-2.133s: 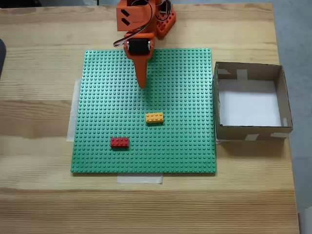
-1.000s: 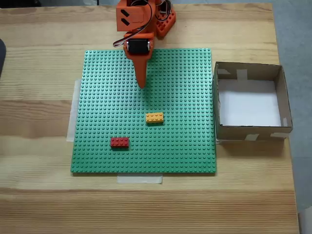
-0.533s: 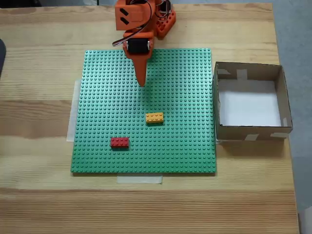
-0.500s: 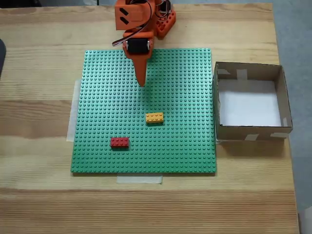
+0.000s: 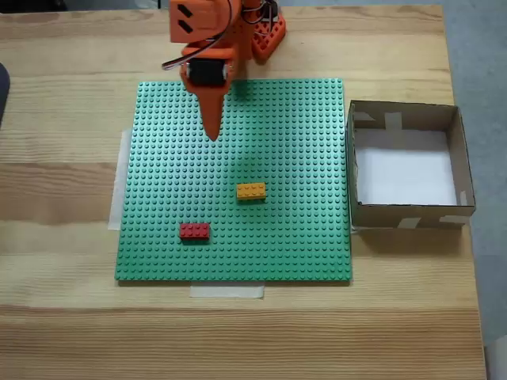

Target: Pick the red lego block and put it in the box.

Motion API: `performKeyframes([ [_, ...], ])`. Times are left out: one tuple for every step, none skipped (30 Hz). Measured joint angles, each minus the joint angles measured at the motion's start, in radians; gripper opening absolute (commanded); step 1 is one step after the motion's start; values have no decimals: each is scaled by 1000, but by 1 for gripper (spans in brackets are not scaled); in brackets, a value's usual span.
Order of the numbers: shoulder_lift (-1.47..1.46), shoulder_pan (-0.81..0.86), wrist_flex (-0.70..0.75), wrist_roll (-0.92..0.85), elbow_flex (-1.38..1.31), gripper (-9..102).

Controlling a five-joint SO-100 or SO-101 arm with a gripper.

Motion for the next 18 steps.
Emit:
performKeyframes([
  [-31, 0, 11, 3, -40, -1],
  [-63, 8, 25, 9, -80, -1],
  [-94, 23, 41, 14, -121, -1],
  [-123, 28, 57, 17, -161, -1],
  [-152, 28, 72, 18, -199, -1],
  [-179, 23, 92, 18, -238, -1],
  [-204, 28, 110, 18, -273, -1],
  [-229, 37, 127, 18, -310, -1],
  [-255, 46, 141, 18, -345, -1],
  [-278, 48, 155, 18, -377, -1],
  [-305, 48, 169, 18, -411, -1],
  [-330, 48, 178, 18, -437, -1],
  [-356, 55, 186, 18, -463, -1],
  [-380, 66, 192, 12, -483, -1],
  [-405, 78, 195, 9, -506, -1],
  [-430, 83, 196, 2, -526, -1],
  [-454, 84, 196, -11, -545, -1],
  [-477, 83, 196, -21, -563, -1],
])
